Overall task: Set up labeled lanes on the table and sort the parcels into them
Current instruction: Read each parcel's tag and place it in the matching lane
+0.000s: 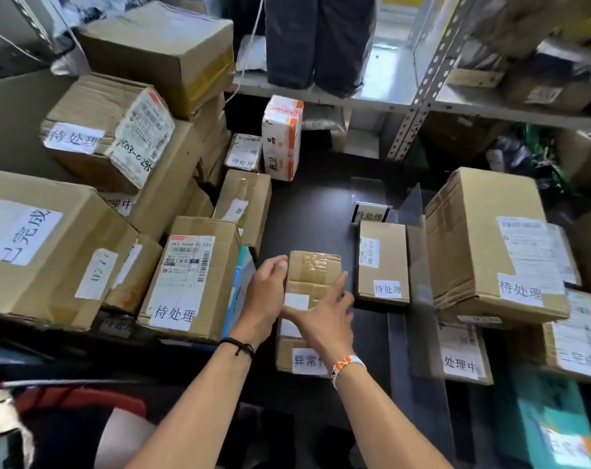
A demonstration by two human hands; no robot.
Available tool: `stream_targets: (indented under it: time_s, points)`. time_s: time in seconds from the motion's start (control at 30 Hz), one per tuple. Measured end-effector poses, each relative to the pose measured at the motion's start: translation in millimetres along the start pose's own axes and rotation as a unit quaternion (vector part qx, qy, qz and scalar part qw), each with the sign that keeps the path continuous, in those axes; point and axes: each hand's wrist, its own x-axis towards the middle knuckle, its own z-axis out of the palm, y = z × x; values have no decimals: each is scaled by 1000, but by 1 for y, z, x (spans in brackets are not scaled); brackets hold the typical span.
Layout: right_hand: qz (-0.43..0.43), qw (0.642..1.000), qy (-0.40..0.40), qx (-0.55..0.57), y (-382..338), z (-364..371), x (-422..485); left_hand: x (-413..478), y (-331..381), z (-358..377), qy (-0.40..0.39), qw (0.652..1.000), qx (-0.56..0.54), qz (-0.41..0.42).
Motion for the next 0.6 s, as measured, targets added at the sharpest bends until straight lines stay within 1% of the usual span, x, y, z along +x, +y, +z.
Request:
stream_targets:
  time_s: [0.07, 0.1, 0.17, 0.23, 0.3, 0.33, 0.43, 0.5, 0.6]
  points:
    - [-3, 998, 16, -54, 4, -6, 5, -5, 1, 4, -25, 999, -40, -17]
    - [-2, 998, 17, -65, 5, -10, 9, -5, 3, 3, -35, 998, -53, -26]
    - [-6, 999, 11, -49, 7, -22, 17, -1, 6, 1, -44, 996, -66, -27]
    - [-31, 998, 2, 54, 3, -44, 17, 3, 10, 0, -35, 998, -46, -11]
    - [-79, 977, 1, 199, -3, -74, 14, 4, 18, 3, -20, 1000, -1, 16]
    - [-102, 962, -8, 252, -7, -90, 11, 1, 25, 5, -28, 999, 7, 23]
    - [-169, 909, -66, 374, -21, -139, 3, -11, 57, 20, -117, 992, -41, 34]
    - [-214, 881, -88, 413, -30, -165, -3, -23, 84, 31, -197, 976, -86, 42]
    - [-261, 855, -94, 439, -36, -198, -12, -34, 121, 44, -277, 952, -91, 92]
